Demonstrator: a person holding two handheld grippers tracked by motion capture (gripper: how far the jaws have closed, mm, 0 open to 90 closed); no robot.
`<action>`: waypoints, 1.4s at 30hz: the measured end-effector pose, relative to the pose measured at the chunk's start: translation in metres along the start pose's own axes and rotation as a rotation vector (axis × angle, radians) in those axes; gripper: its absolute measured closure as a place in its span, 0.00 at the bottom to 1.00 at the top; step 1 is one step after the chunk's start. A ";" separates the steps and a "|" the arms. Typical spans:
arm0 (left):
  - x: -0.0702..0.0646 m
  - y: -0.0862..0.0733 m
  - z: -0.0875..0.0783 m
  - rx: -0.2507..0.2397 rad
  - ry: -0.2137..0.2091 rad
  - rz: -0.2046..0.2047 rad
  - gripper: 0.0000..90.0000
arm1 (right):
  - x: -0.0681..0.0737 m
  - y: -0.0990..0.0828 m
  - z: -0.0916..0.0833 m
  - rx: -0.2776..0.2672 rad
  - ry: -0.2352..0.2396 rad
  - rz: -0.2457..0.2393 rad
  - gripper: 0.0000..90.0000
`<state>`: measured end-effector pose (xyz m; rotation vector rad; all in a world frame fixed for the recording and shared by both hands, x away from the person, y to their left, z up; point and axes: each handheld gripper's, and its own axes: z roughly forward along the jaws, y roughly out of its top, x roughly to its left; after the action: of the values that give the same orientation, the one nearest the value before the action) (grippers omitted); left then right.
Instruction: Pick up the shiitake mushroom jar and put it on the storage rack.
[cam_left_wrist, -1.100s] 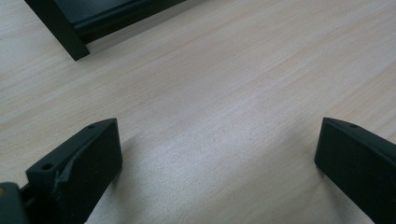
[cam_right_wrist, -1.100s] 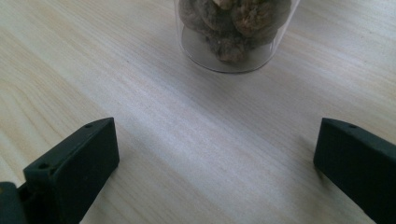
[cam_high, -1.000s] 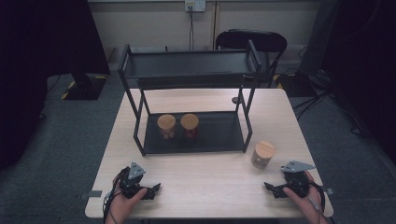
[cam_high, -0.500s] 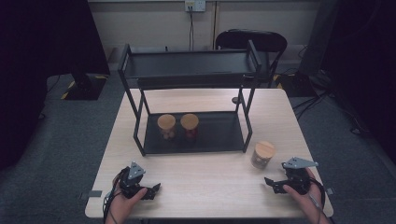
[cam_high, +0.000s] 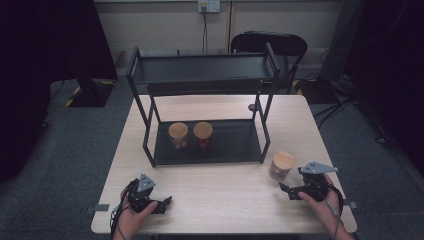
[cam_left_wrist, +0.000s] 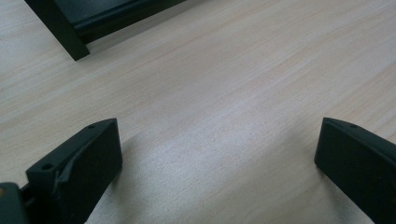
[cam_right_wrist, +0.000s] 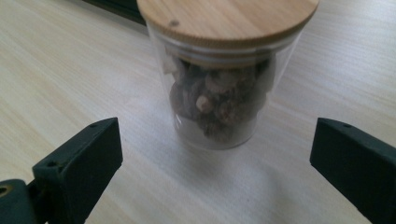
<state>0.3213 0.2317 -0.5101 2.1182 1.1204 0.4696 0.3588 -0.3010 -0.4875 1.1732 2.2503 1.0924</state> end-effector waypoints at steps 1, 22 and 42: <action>0.000 0.000 0.000 0.000 0.000 -0.002 0.00 | -0.001 0.001 0.001 -0.004 0.000 0.003 0.02; 0.000 0.000 0.000 0.000 0.000 -0.002 0.00 | -0.004 0.023 0.028 -0.059 0.023 0.014 0.12; 0.000 0.000 0.000 0.000 0.000 -0.002 0.00 | -0.001 0.028 0.039 -0.077 -0.005 0.000 0.28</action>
<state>0.3212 0.2317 -0.5101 2.1173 1.1221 0.4683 0.3981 -0.2740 -0.4903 1.1437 2.1844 1.1640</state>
